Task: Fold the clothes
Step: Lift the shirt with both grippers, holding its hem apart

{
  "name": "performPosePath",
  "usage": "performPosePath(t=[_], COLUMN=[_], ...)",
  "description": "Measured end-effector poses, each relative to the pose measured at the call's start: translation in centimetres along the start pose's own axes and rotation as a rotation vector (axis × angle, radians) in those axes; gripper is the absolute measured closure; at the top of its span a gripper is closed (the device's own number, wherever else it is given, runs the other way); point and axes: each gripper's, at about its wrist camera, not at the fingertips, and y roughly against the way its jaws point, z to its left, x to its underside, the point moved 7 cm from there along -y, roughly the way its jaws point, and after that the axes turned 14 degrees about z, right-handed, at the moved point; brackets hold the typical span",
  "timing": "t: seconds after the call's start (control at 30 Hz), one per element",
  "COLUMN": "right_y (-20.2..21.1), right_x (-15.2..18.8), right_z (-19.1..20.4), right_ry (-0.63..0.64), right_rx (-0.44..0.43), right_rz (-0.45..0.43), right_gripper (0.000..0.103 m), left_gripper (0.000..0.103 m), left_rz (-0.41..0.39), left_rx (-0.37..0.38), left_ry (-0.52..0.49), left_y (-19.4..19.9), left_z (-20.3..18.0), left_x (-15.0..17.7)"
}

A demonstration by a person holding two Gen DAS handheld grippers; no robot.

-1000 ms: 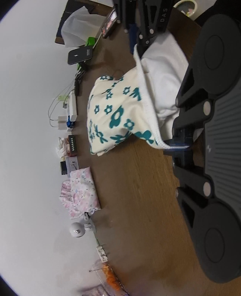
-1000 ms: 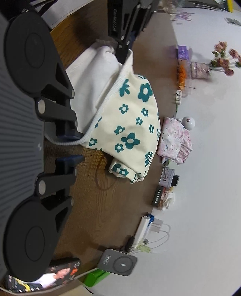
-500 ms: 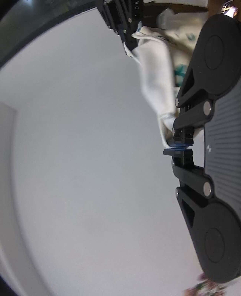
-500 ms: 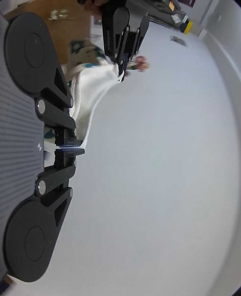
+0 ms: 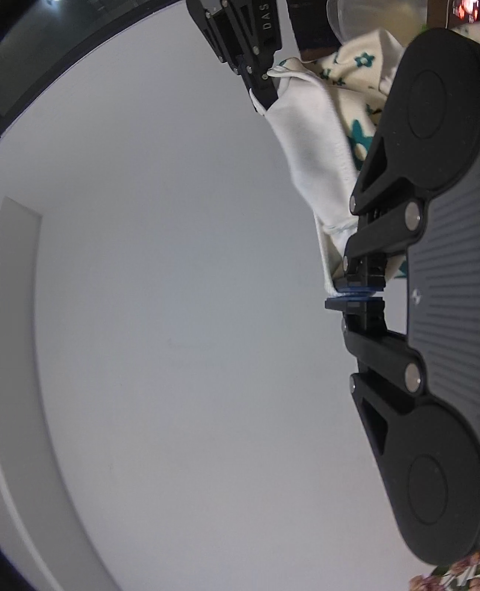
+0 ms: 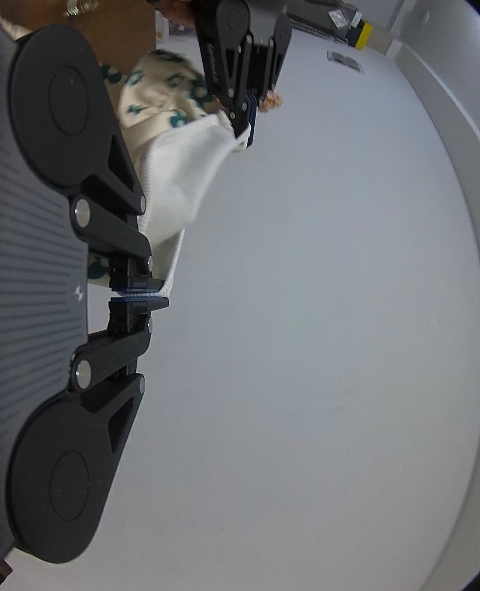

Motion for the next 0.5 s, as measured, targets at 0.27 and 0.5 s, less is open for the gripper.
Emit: performPosePath(t=[0.27, 0.5], right_y=[2.5, 6.7], right_x=[-1.6, -1.6], right_z=[1.0, 1.5], right_ry=[0.028, 0.039], right_rx=[-0.203, -0.255], right_rz=[-0.043, -0.093], right_gripper=[0.101, 0.101], left_gripper=[0.102, 0.102], left_rz=[-0.114, -0.197], left_rx=[-0.035, -0.090], left_ry=[-0.026, -0.001], left_y=[4.6, 9.8], left_z=[0.0, 0.7], left_x=[-1.2, -2.8])
